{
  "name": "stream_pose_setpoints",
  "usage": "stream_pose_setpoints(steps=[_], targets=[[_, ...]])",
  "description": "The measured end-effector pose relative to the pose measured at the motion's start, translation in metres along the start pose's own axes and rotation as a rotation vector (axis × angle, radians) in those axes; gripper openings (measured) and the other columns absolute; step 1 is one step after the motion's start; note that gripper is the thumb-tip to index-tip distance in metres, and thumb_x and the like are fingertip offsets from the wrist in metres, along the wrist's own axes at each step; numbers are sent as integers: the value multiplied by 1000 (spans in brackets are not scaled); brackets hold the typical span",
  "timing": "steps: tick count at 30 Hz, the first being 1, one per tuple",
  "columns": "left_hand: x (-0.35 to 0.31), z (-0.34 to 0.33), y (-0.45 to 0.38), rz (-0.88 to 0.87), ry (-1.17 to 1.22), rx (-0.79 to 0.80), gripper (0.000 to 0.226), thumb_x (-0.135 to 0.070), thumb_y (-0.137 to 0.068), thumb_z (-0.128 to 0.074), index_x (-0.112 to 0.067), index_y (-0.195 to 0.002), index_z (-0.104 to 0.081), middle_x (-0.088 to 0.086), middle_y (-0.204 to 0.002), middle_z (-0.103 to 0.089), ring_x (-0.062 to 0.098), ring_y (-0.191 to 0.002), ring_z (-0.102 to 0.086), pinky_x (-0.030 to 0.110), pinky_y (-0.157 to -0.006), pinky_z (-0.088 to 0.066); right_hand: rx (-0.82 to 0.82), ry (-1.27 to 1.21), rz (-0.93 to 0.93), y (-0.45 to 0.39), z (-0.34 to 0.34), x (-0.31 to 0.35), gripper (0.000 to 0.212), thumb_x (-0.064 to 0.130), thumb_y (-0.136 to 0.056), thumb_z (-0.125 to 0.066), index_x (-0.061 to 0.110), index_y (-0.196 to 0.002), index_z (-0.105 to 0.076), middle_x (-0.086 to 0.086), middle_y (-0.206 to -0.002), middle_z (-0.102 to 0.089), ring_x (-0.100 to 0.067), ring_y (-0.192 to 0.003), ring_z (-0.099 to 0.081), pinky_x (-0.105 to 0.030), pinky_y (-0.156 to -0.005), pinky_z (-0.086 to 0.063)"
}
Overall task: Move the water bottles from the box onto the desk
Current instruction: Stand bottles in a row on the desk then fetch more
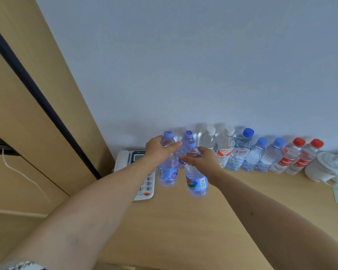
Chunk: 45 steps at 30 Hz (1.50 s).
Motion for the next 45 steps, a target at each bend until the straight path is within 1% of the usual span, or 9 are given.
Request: stream_pose_setpoints(steps=[4, 8, 11, 19, 24, 30, 35, 39, 45], targets=[[-3, -2, -15, 8, -18, 46, 25, -38, -81, -86, -21, -91, -71, -2, -93, -74, 16, -87, -70, 29, -77, -54, 51, 98, 9, -10, 2, -5, 44, 33, -70, -93, 14, -105, -73, -3, -96, -77, -22, -94, -72, -40, -87, -58], [0, -4, -20, 0, -60, 48, 16, -26, -86, -82, -27, -90, -66, -2, -97, -72, 22, -98, -69, 34, -88, -56, 99, 188, 33, -16, -1, -4, 41, 30, -67, -95, 18, -100, -75, 6, -86, -74, -11, -79, -67, -21, -70, -51], [0, -3, -26, -4, -52, 50, 23, -17, -86, -81, -15, -107, -72, 12, -117, -69, 28, -109, -68, 42, -98, -55, 136, 264, 99, -18, -5, 0, 44, 24, -67, -95, 21, -106, -75, 11, -83, -71, -7, -79, -63, -12, -65, -45], [1, -6, -36, 2, -69, 71, 32, -2, -82, -79, -12, -112, -73, 12, -116, -72, 21, -99, -65, 38, -94, -56, 192, 740, 181, -21, -2, 16, 60, 39, -61, -95, 22, -113, -71, 9, -86, -50, -13, -98, -44, -30, -84, -45], [11, -9, -38, 9, 11, -3, 40, 2, -78, -83, -15, -114, -75, 0, -102, -72, 16, -93, -65, 25, -82, -52, 193, 797, 207, -23, 0, 23, 40, 25, -60, -94, 18, -82, -61, 1, -82, -55, -19, -84, -49, -28, -67, -37], [18, -4, -43, 14, 75, -50, 41, 1, -73, -87, -22, -101, -69, -5, -96, -70, 11, -84, -65, 16, -69, -49, 151, 739, 185, -26, 1, 25, 51, 19, -64, -89, 16, -113, -72, -6, -106, -71, -25, -100, -64, -37, -85, -55], [20, -5, -47, 24, 91, -22, 46, 2, -74, -86, -30, -93, -58, -6, -99, -66, 9, -86, -62, 20, -73, -50, 164, 763, 168, -27, -4, 25, 46, 23, -64, -91, 11, -98, -63, -5, -94, -61, -24, -88, -57, -30, -69, -43], [20, -10, -53, 23, 97, 3, 42, -1, -78, -84, -23, -104, -59, 0, -110, -66, 18, -98, -63, 27, -81, -51, 108, 746, 138, -25, -3, 22, 51, 37, -63, -92, 17, -92, -56, -8, -98, -60, -24, -91, -59, -30, -71, -43], [22, -14, -59, 34, 79, -15, 44, -4, -85, -79, -19, -120, -56, 5, -121, -64, 22, -107, -62, 37, -94, -53, 131, 754, 172, -19, -8, 29, 48, 31, -59, -95, 18, -69, -51, 4, -70, -49, -19, -72, -49, -27, -53, -33]])
Point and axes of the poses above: each hand's wrist, its own y-axis away from the middle knuckle, its own z-axis out of the back of the hand, x = y × z, the point moved 1 cm from there along -y, towards the middle knuckle
